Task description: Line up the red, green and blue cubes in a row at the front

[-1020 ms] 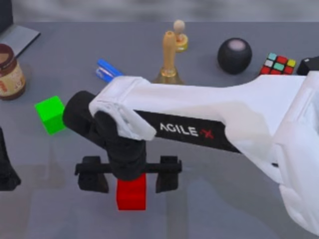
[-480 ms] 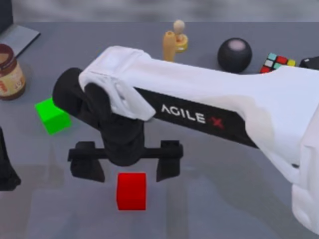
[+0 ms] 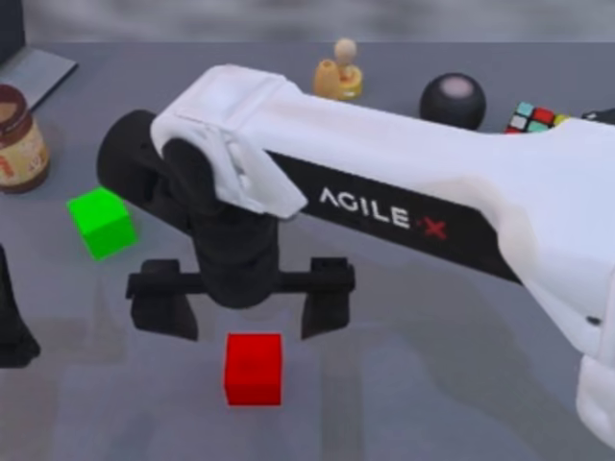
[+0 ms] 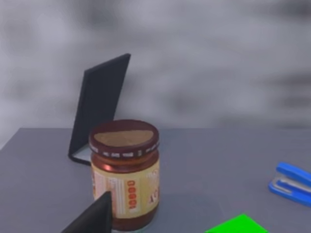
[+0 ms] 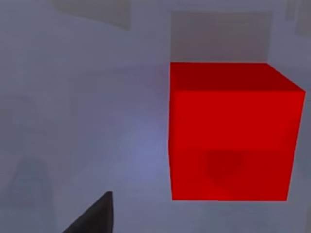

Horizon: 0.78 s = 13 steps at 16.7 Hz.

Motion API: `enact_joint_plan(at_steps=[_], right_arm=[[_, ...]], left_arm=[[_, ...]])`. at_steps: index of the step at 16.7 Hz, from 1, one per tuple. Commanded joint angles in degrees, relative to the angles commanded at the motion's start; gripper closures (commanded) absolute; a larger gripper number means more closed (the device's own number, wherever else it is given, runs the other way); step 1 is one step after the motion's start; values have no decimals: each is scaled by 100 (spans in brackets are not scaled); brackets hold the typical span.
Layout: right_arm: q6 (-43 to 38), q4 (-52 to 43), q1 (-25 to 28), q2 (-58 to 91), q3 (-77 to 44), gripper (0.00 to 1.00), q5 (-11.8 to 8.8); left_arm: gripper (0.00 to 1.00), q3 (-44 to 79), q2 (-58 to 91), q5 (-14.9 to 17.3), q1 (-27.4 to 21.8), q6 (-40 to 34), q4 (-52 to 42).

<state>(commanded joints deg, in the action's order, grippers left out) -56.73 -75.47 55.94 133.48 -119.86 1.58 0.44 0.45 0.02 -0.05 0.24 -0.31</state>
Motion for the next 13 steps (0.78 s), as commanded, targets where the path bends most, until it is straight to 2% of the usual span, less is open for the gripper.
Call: enact_joint_plan(at_steps=[3,6,10,13], right_arm=[[298,292,-221,-519,446,0,161],[815,836,-658,-1574,1305,0,404],[1729,1846,-1507,-3758,3032,0,699],[2523,2742,-2273,-5708,4690,0,825]], left_arm=[[0,441,445,12,-38,232,-301],[0,1313,1338,16,-90,655,-858],[0,2983,3275,7,-173,1457,-1935],[0,4342,5057,-4,-247,2134,-2863]])
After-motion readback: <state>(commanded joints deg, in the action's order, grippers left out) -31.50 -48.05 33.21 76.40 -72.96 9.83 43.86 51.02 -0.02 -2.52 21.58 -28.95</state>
